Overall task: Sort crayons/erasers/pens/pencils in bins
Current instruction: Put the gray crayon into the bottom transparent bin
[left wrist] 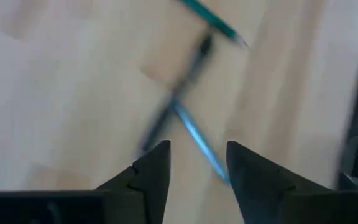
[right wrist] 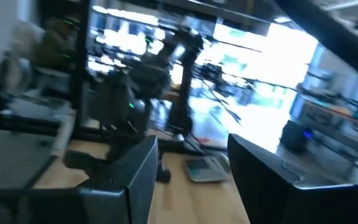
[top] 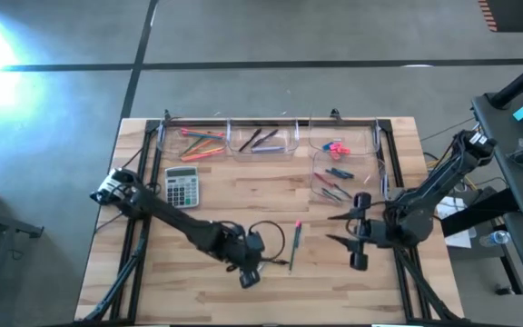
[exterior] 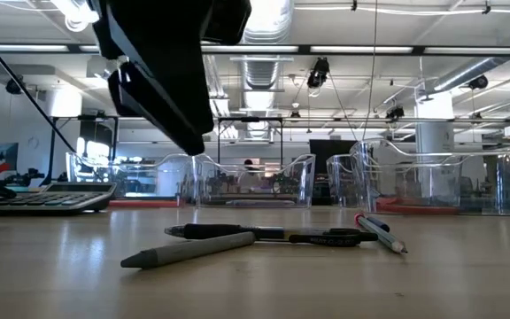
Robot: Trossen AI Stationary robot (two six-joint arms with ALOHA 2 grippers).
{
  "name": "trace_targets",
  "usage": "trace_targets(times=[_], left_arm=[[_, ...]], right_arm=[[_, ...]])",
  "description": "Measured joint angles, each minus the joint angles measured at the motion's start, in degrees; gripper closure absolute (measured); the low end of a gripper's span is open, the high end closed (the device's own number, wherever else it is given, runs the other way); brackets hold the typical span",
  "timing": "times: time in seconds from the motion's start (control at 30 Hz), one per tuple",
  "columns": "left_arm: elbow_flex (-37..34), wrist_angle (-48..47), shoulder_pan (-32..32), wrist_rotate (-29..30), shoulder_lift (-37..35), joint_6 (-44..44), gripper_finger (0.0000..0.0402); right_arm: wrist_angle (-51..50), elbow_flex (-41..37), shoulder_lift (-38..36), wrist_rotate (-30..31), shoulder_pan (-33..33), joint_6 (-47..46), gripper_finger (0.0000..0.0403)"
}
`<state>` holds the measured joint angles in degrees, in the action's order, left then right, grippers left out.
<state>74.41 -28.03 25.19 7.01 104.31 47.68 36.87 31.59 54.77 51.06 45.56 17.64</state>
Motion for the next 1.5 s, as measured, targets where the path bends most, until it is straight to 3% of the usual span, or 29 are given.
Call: trace_targets(times=[0.1, 0.5, 0.7, 1.1, 1.5], left_arm=[[1.6, 0.2, 1.2, -2.4, 2.3, 1.5, 0.0275], [5.3, -1.7, 2.0, -4.9, 10.4, 6.9, 0.0328], [9.2, -6.0, 2.2, -3.1, 11.7, 6.5, 0.0333], [21.7, -25.1, 3.7, 5.8, 13.8, 4.4, 0.0334], [21.9, -12.9, 4.2, 3.6, 15.5, -3.4, 0.0334]], right_arm=[[1.6, 0.0, 0.6, -3.9, 0.0, 0.8, 0.0216], [1.6, 0.0, 0.7, -4.1, 0.0, -0.5, 0.0216], [1.3, 0.0, 0.7, -4.1, -0.1, -0.5, 0.0216], [1.2, 0.0, 0.7, -4.0, -0.1, -0.6, 0.0216], [1.2, 0.0, 0.7, -4.0, -0.1, -1.0, 0.0216]])
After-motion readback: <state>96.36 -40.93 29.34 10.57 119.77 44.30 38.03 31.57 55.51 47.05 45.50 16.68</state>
